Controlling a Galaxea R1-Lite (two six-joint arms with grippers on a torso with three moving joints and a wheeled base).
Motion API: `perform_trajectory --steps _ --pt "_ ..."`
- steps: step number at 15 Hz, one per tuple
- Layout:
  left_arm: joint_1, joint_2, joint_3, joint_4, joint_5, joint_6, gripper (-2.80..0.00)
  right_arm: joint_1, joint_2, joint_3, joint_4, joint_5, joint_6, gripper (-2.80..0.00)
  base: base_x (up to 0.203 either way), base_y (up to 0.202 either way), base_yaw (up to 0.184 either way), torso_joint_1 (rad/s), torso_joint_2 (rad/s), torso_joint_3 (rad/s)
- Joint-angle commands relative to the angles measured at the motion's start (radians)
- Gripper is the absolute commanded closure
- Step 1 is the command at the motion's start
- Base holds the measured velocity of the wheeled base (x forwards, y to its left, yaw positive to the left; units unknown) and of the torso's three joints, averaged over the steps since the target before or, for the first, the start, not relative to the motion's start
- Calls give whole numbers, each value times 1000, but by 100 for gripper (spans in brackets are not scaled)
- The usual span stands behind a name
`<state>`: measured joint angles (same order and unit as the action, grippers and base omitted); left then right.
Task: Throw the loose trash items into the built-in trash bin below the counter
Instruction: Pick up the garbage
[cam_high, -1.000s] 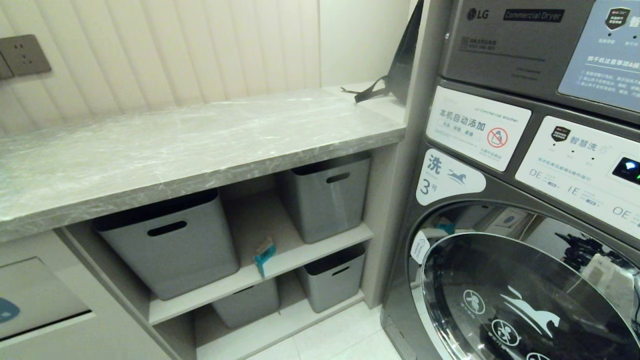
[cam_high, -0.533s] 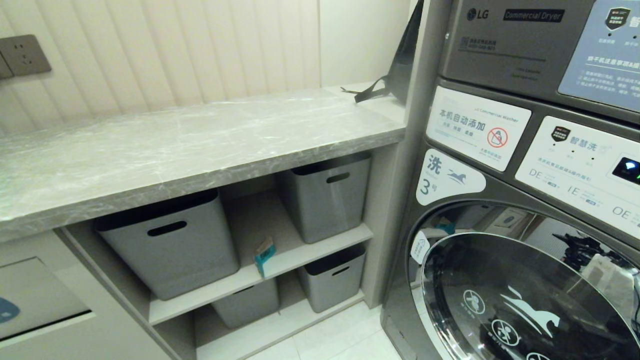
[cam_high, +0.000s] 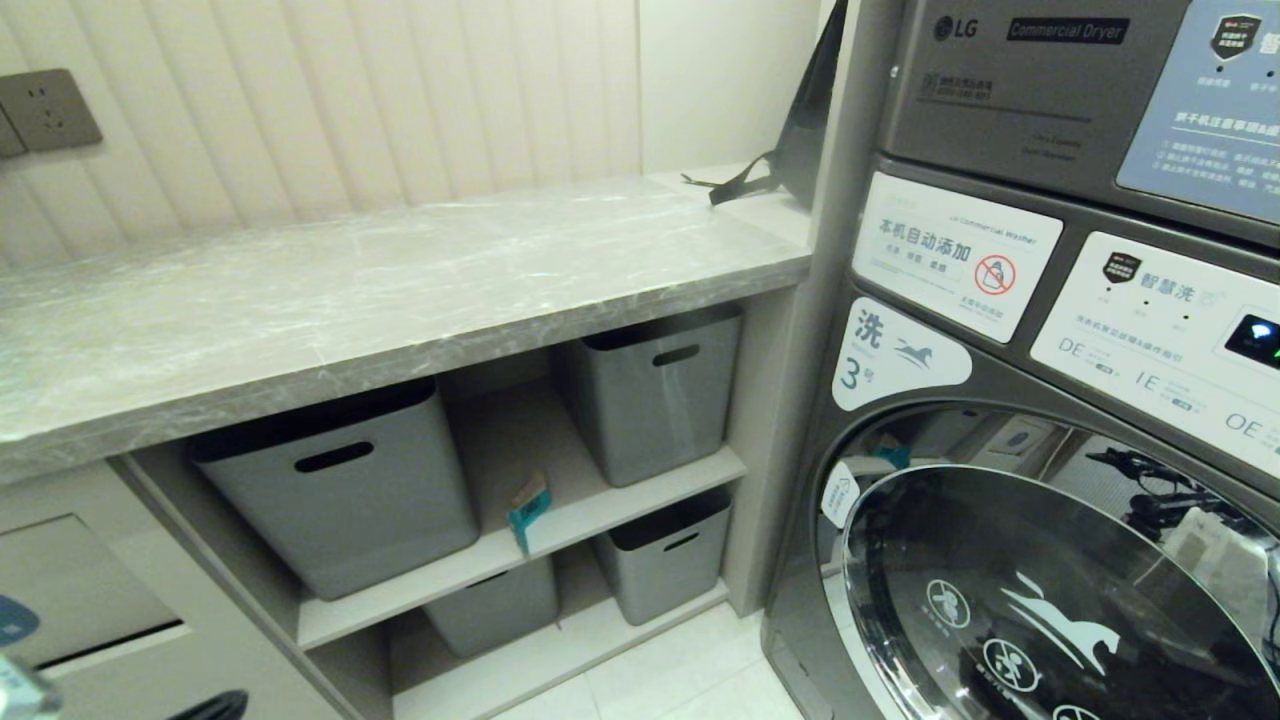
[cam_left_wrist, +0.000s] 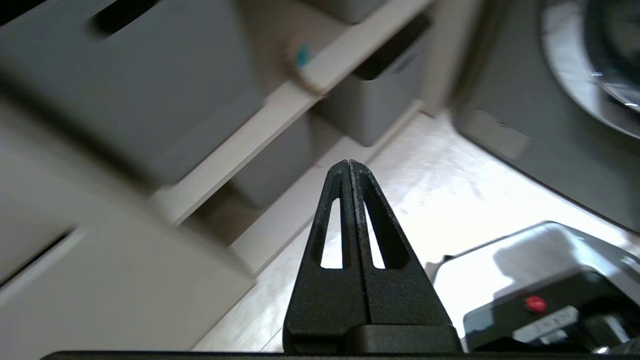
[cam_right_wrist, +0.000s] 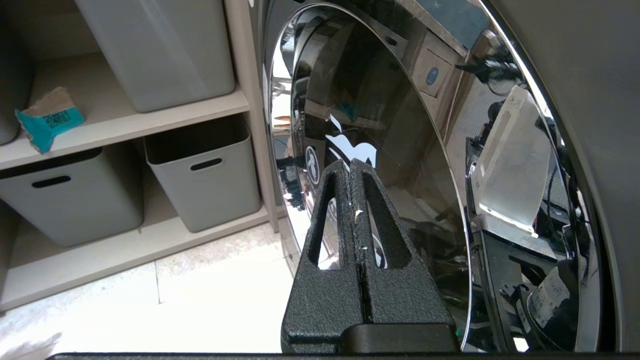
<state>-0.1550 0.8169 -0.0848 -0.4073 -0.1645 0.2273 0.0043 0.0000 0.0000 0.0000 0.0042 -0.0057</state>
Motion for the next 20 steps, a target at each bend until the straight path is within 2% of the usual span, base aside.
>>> perform_trajectory --steps 1,5,7,9,11,14,17,19,20 --pt "-71 442 -45 -208 -29 10 0 0 -2 0 0 0 0 0 0 0 0 0 0 0" --pt "-185 853 -164 -522 -64 46 0 0 0 0 0 0 0 0 0 0 0 0 0 0" --pt "-225 993 -277 -612 -70 61 0 0 -2 0 0 0 0 0 0 0 0 0 0 0" --pt "-253 1098 -391 -649 -60 74 0 0 -1 0 0 0 0 0 0 0 0 0 0 0" --pt "-273 1179 -470 -646 19 86 0 0 0 0 0 0 0 0 0 0 0 0 0 0" --pt "-296 1238 -539 -545 163 82 0 0 -1 0 0 0 0 0 0 0 0 0 0 0" --pt "-298 1271 -611 -479 279 60 0 0 -2 0 0 0 0 0 0 0 0 0 0 0" --pt "-303 1307 -666 -442 342 15 0 0 -2 0 0 0 0 0 0 0 0 0 0 0" --pt "-304 1317 -679 -417 396 6 0 0 0 0 0 0 0 0 0 0 0 0 0 0"
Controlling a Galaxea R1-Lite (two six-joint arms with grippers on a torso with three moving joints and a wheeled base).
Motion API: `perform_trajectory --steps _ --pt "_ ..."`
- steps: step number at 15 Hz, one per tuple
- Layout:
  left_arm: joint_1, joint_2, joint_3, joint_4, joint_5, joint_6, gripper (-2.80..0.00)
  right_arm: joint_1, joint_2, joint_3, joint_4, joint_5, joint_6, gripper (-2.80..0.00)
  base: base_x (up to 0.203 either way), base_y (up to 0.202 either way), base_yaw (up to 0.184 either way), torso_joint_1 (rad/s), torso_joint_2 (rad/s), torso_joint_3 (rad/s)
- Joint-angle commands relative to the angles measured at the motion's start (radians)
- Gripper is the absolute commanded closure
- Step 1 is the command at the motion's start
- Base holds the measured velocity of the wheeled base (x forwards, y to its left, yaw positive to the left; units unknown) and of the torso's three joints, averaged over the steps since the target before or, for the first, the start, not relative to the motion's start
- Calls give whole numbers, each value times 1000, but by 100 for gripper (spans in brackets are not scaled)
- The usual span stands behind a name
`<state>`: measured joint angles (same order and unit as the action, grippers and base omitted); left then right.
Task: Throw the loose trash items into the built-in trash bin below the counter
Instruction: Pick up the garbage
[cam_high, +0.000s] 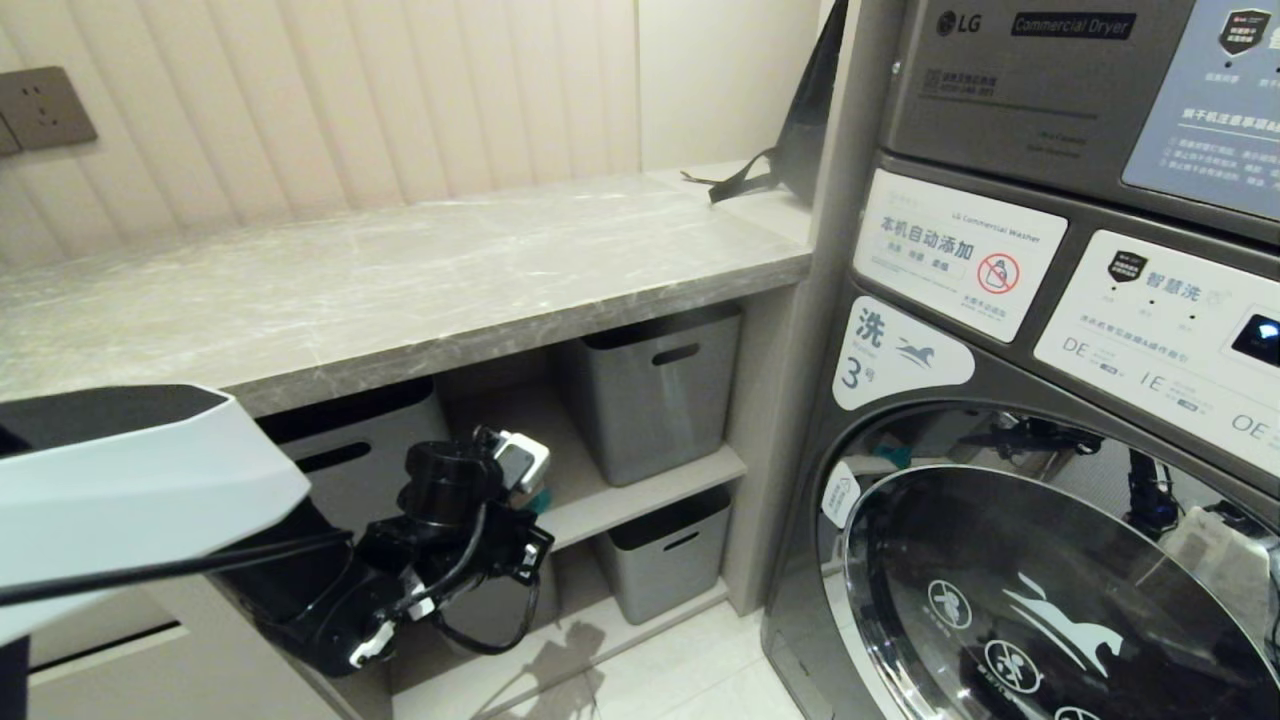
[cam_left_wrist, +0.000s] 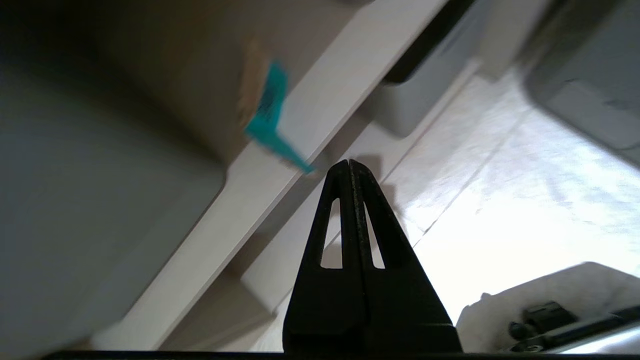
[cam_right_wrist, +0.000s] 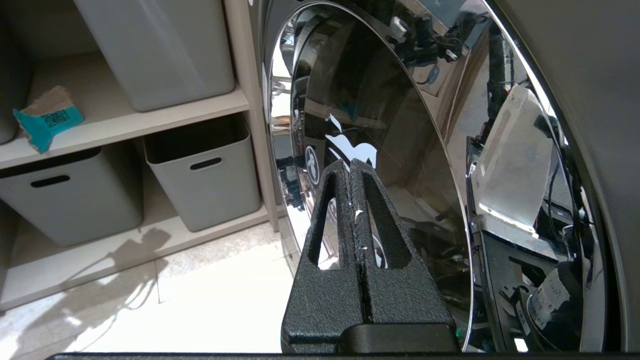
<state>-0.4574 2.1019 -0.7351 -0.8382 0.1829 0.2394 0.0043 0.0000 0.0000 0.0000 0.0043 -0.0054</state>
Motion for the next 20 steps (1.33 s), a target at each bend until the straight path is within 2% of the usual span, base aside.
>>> perform_trajectory --steps 1,2,4,5,10,12,15,17,20 --pt "-3 44 -40 50 118 -12 0 0 0 0 0 0 -1 0 0 0 0 0 0 0" --pt "-5 51 -45 77 165 -25 0 0 0 0 0 0 -1 0 0 0 0 0 0 0" --pt "-6 49 -46 112 186 -74 0 0 -2 0 0 0 -1 0 0 0 0 0 0 0" --pt "-5 47 -44 119 194 -78 -280 0 0 0 0 0 -1 0 0 0 0 0 0 0" --pt "-1 71 -46 120 209 -125 -280 0 -2 0 0 0 -1 0 0 0 0 0 0 0" --pt "0 99 -56 135 250 -151 -280 0 -2 0 0 0 -1 0 0 0 0 0 0 0" --pt "3 109 -91 231 322 -217 -280 0 0 0 0 0 -1 0 0 0 0 0 0 0" --pt "1 116 -139 271 319 -252 -280 0 0 0 0 0 -1 0 0 0 0 0 0 0" --pt "-1 144 -187 312 267 -303 -280 0 -2 0 0 0 -1 0 0 0 0 0 0 0"
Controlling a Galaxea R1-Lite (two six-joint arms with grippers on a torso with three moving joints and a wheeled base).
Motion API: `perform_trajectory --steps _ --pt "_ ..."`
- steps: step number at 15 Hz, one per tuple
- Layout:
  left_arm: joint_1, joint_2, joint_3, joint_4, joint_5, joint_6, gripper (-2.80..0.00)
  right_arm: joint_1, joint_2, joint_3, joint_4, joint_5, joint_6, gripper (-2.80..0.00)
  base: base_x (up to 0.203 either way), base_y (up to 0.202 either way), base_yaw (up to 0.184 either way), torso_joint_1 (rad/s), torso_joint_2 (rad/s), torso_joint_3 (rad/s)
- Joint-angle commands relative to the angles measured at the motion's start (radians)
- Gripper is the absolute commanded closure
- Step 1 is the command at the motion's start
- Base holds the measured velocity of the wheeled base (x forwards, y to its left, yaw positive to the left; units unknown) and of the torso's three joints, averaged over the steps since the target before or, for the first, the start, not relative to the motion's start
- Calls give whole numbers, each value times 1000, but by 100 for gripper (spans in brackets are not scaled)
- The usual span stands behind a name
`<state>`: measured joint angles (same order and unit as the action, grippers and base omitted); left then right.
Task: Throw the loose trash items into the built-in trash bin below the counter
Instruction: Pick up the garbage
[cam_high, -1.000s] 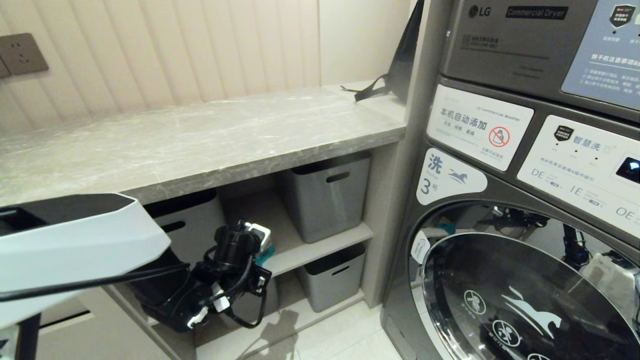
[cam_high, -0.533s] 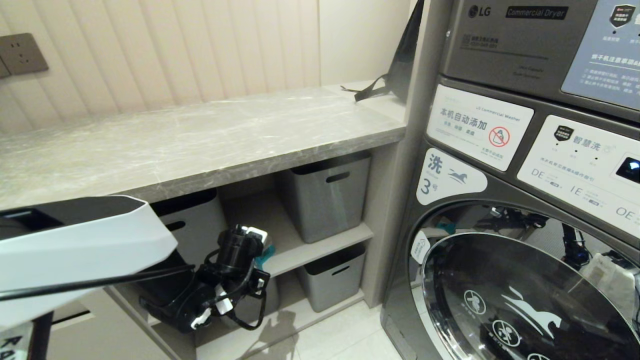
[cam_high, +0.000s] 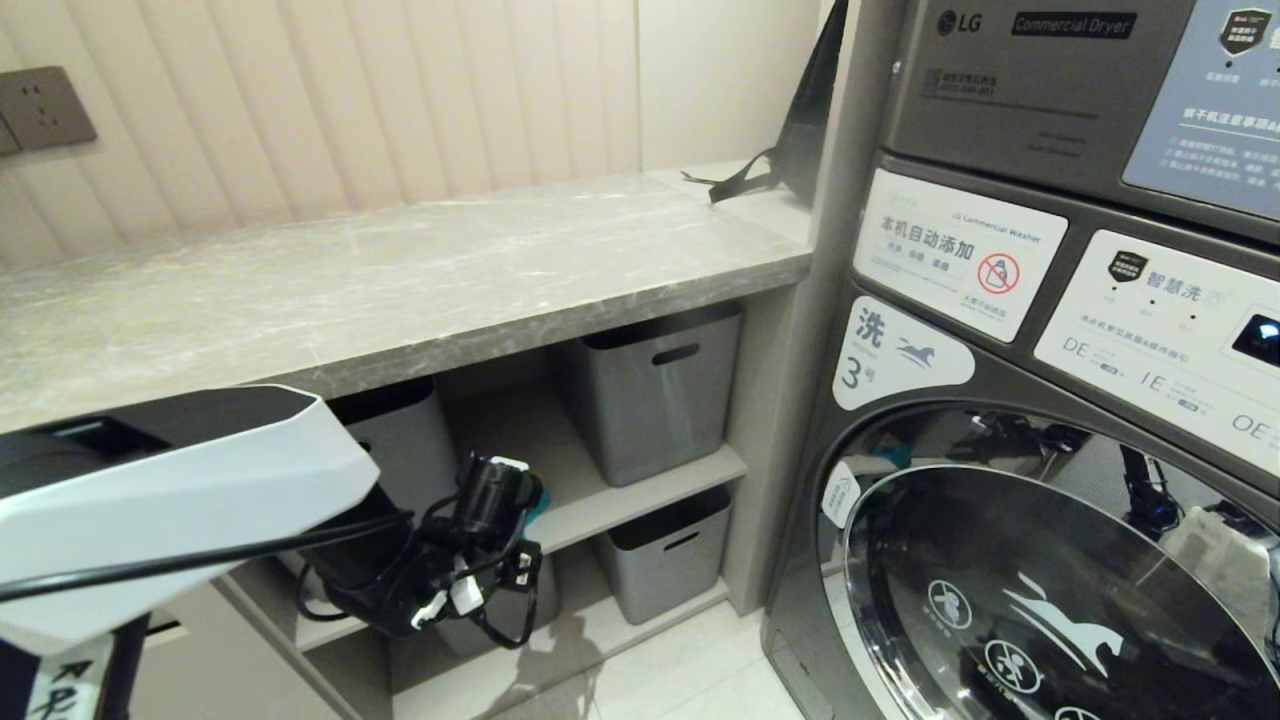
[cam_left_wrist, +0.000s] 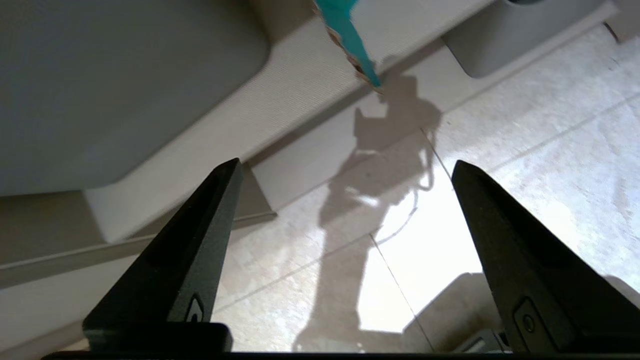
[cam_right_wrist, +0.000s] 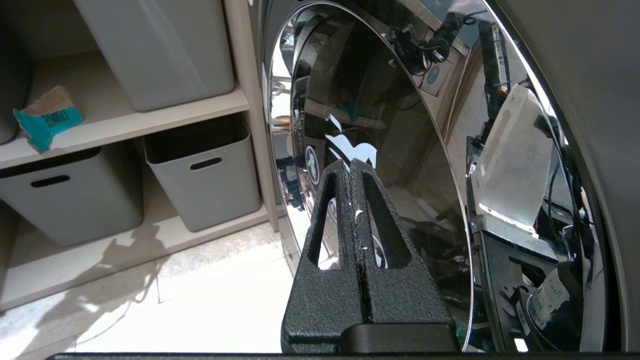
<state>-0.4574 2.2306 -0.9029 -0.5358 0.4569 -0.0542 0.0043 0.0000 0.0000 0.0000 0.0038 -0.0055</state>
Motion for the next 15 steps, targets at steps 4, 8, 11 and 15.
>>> perform_trajectory --steps 4,8,11,15 --pt "-4 56 -72 34 -76 -99 -280 0 -2 0 0 1 -1 0 0 0 0 0 0 0" --pt "-1 94 -148 86 -85 -187 -280 0 0 0 0 1 -1 0 0 0 0 0 0 0" --pt "6 121 -193 89 -66 -202 -280 0 -2 0 0 1 -1 0 0 0 0 0 0 0" --pt "32 158 -231 93 -54 -242 -280 0 -2 0 0 1 -1 0 0 0 0 0 0 0"
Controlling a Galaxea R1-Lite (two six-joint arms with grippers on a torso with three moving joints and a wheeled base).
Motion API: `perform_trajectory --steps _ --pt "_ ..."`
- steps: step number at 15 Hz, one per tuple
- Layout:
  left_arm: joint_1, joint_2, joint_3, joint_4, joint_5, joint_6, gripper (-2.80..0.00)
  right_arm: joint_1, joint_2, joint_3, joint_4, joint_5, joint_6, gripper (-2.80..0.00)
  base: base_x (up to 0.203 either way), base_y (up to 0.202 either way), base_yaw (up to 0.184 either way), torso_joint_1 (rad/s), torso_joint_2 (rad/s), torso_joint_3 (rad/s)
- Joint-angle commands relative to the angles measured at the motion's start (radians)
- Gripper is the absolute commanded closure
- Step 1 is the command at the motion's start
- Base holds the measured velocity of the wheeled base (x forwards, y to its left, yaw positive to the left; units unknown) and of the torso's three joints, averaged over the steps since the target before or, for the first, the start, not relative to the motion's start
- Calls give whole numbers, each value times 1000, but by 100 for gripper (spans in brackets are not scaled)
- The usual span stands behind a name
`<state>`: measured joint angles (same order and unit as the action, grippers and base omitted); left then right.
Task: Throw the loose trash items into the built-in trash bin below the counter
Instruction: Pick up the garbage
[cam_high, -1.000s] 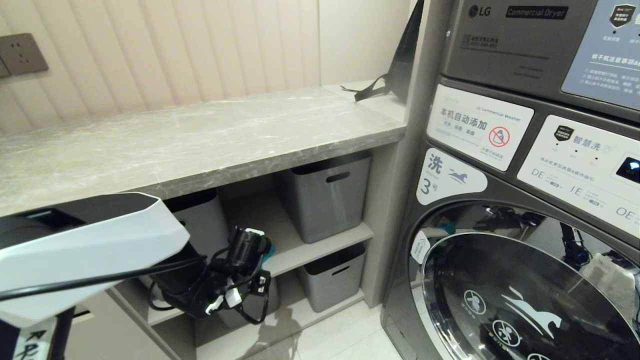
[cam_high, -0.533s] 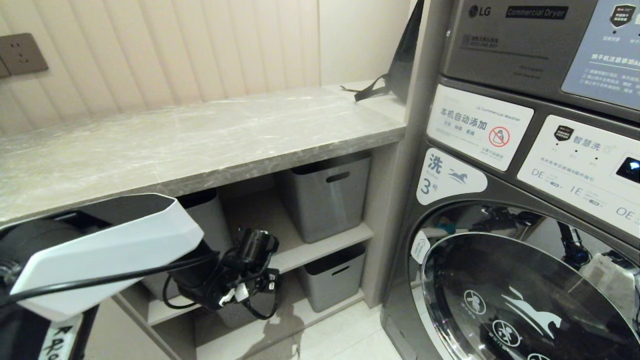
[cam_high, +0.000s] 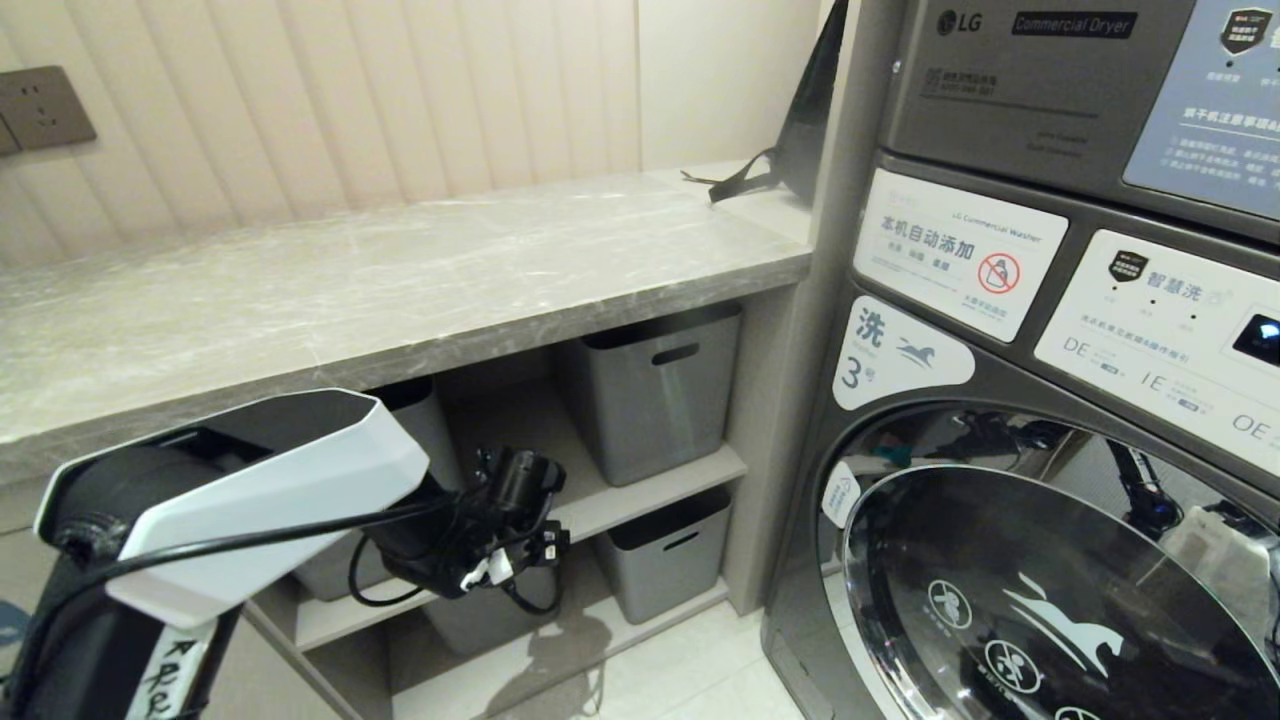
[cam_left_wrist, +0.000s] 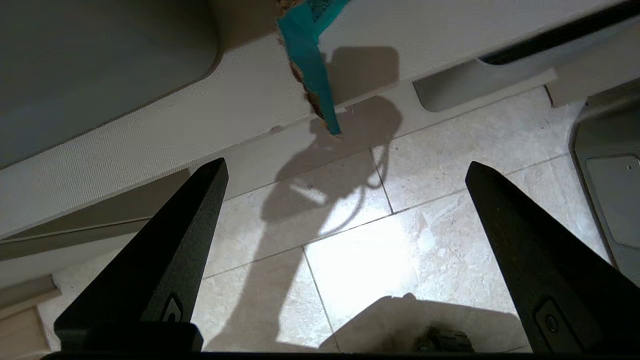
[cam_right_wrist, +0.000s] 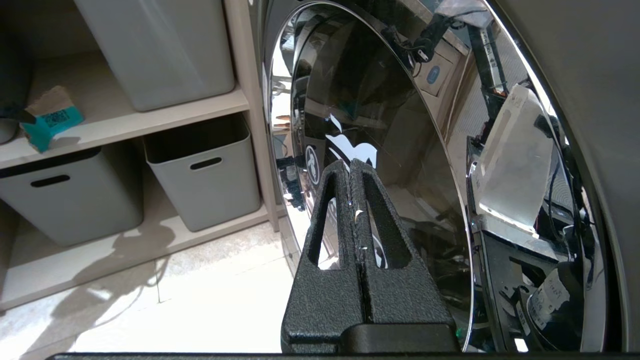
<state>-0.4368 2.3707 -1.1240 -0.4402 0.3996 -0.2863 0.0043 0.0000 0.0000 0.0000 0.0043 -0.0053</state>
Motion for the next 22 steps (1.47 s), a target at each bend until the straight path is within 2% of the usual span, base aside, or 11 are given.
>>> perform_trajectory --steps 1,5,12,18,22 --pt "24 29 -17 -1 4 -24 -280 0 -1 0 0 0 -1 0 0 0 0 0 0 0" --pt "74 67 -53 27 2 -43 -280 0 -1 0 0 0 -1 0 0 0 0 0 0 0" --pt "82 124 -151 40 2 -36 -280 0 -2 0 0 0 -1 0 0 0 0 0 0 0" --pt "92 113 -197 212 -23 -40 -280 0 -1 0 0 0 -1 0 0 0 0 0 0 0" --pt "96 121 -272 242 -42 -42 -280 0 0 0 0 0 -1 0 0 0 0 0 0 0"
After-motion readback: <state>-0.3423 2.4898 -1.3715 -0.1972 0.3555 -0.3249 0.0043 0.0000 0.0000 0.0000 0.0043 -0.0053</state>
